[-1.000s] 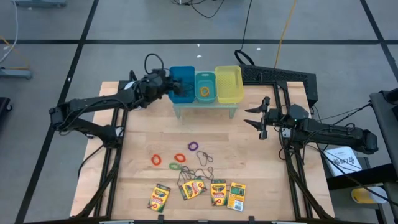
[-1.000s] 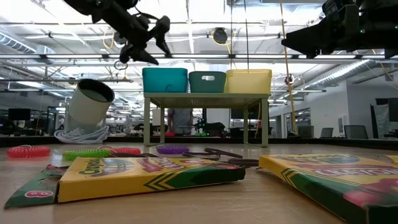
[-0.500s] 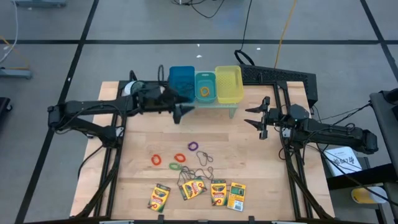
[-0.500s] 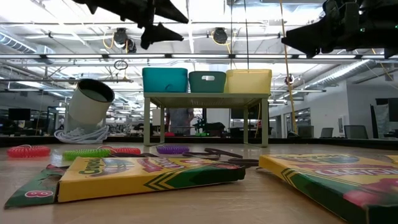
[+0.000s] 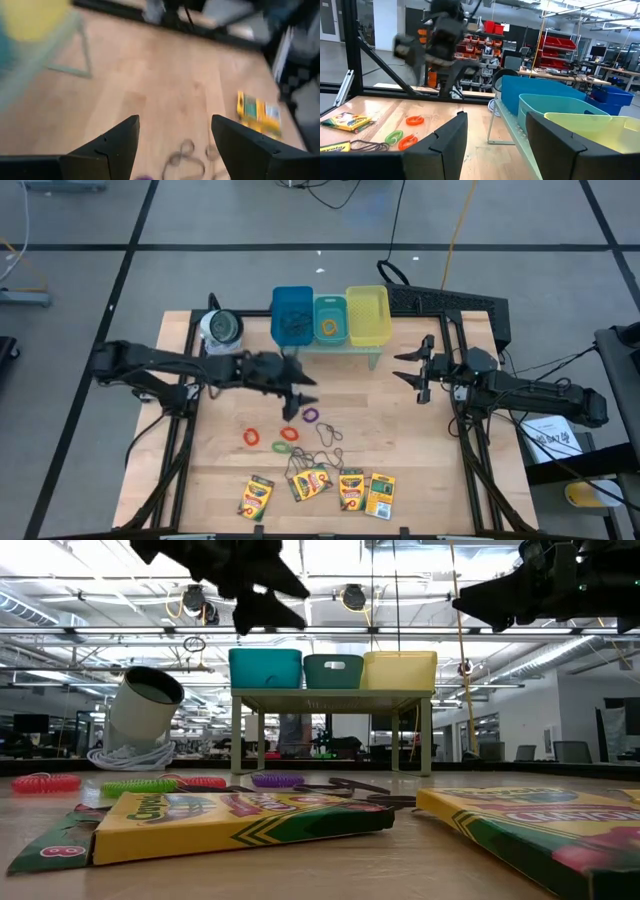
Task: Pick & Place Office Desk Supplies
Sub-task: Put the purple rubber band into the blue bin on the shelf
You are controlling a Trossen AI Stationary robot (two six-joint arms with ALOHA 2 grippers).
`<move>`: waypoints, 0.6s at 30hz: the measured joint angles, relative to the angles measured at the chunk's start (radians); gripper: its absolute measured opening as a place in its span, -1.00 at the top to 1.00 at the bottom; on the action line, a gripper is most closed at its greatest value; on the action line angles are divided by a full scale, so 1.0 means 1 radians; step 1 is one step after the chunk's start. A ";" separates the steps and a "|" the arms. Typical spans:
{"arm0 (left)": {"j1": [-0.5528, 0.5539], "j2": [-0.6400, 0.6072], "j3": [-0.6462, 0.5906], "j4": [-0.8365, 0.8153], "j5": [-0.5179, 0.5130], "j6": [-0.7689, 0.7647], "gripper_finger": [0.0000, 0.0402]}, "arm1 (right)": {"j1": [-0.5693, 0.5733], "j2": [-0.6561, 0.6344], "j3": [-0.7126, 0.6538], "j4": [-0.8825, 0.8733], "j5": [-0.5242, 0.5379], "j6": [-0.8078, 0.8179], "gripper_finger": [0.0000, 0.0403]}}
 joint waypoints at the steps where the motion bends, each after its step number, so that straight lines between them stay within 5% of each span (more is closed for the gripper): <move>1: -0.014 0.027 0.000 0.015 0.000 0.018 -0.29 | 0.000 0.004 0.000 0.004 0.000 0.000 0.04; 13: -0.091 0.373 0.000 0.242 -0.042 0.103 -0.29 | 0.000 0.020 0.000 0.014 0.000 0.004 0.04; 18: -0.095 0.449 0.000 0.295 0.053 0.053 -0.29 | 0.000 0.020 0.000 0.015 0.000 0.004 0.04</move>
